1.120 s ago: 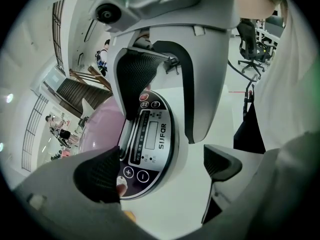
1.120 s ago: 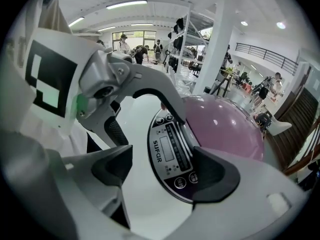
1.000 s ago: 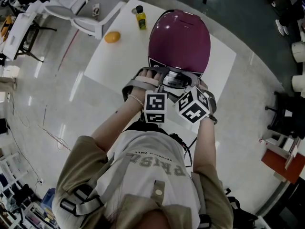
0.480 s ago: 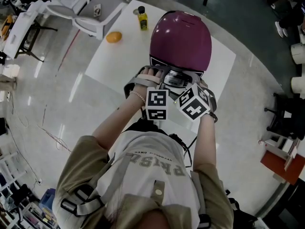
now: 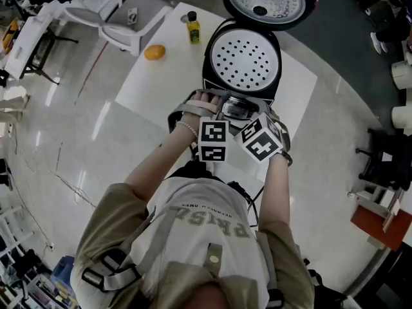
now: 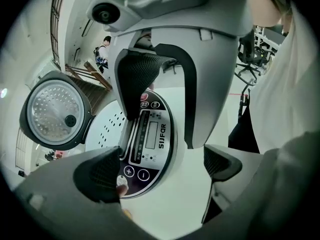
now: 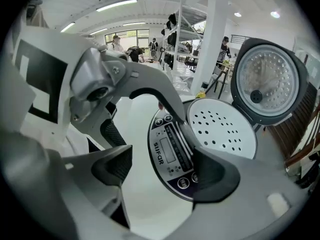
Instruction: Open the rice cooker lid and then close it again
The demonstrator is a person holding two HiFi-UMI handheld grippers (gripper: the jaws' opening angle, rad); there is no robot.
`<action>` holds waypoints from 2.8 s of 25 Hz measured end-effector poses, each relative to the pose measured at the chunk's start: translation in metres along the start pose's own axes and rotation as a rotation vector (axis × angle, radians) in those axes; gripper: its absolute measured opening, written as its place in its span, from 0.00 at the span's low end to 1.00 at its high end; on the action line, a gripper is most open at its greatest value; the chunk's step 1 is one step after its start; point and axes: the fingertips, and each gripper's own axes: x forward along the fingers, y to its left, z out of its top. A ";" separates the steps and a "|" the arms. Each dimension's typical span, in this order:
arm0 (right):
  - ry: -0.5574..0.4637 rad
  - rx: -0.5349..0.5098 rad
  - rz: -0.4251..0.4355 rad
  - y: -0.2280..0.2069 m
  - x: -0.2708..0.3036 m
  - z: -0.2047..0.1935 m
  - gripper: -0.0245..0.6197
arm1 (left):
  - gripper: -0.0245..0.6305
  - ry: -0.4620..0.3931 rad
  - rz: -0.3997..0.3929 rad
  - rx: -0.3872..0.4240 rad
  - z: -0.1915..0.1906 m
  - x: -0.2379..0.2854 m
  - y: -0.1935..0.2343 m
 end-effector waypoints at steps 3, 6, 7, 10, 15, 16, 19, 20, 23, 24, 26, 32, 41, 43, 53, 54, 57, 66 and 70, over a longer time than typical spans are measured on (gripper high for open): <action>0.007 0.007 0.013 0.001 0.000 -0.001 0.60 | 0.86 0.006 -0.009 0.004 0.000 0.001 -0.001; -0.001 0.012 0.019 0.002 -0.001 0.000 0.60 | 0.86 -0.002 -0.007 0.002 0.000 0.001 -0.002; -0.004 0.013 0.019 0.002 0.000 0.000 0.60 | 0.86 -0.005 -0.005 0.000 0.000 0.000 -0.001; -0.015 0.019 0.019 0.001 0.000 0.000 0.60 | 0.86 -0.011 -0.006 -0.006 0.000 0.001 0.000; -0.048 0.028 0.017 0.000 0.000 0.001 0.60 | 0.86 -0.027 -0.017 -0.026 0.000 0.001 0.000; -0.057 0.031 0.015 0.000 0.000 0.000 0.60 | 0.86 -0.030 -0.018 -0.030 0.001 0.001 0.000; -0.086 0.032 0.014 -0.001 0.000 0.001 0.60 | 0.86 -0.039 -0.024 -0.044 0.001 0.001 0.000; -0.096 0.028 0.015 0.000 0.001 0.001 0.60 | 0.86 -0.043 -0.029 -0.053 0.001 0.001 0.000; -0.125 0.017 0.019 0.000 0.002 -0.002 0.60 | 0.86 -0.064 -0.054 -0.092 0.003 0.000 0.000; -0.141 0.013 0.015 0.000 0.002 -0.003 0.60 | 0.86 -0.074 -0.064 -0.107 0.004 -0.001 0.000; -0.181 0.014 -0.004 -0.001 0.000 -0.005 0.62 | 0.85 -0.099 -0.090 -0.142 0.006 -0.004 -0.001; -0.345 0.088 -0.096 -0.016 -0.032 -0.002 0.62 | 0.85 -0.140 -0.061 -0.238 0.006 -0.022 0.010; -0.547 0.180 -0.239 -0.049 -0.101 -0.009 0.62 | 0.85 -0.200 0.087 -0.374 0.012 -0.058 0.041; -0.555 0.142 -0.275 -0.051 -0.111 -0.010 0.62 | 0.85 -0.231 0.107 -0.401 0.016 -0.067 0.047; -0.728 0.162 -0.339 -0.073 -0.146 0.009 0.62 | 0.85 -0.406 0.174 -0.532 0.020 -0.100 0.089; -0.743 0.164 -0.347 -0.079 -0.149 0.011 0.62 | 0.85 -0.419 0.168 -0.533 0.020 -0.102 0.093; -0.775 0.177 -0.367 -0.099 -0.155 0.015 0.63 | 0.85 -0.437 0.159 -0.548 0.014 -0.102 0.108; -0.838 0.242 -0.425 -0.168 -0.171 0.034 0.63 | 0.85 -0.470 0.209 -0.529 -0.005 -0.109 0.192; -0.835 0.248 -0.449 -0.197 -0.171 0.043 0.64 | 0.86 -0.481 0.228 -0.517 -0.013 -0.106 0.229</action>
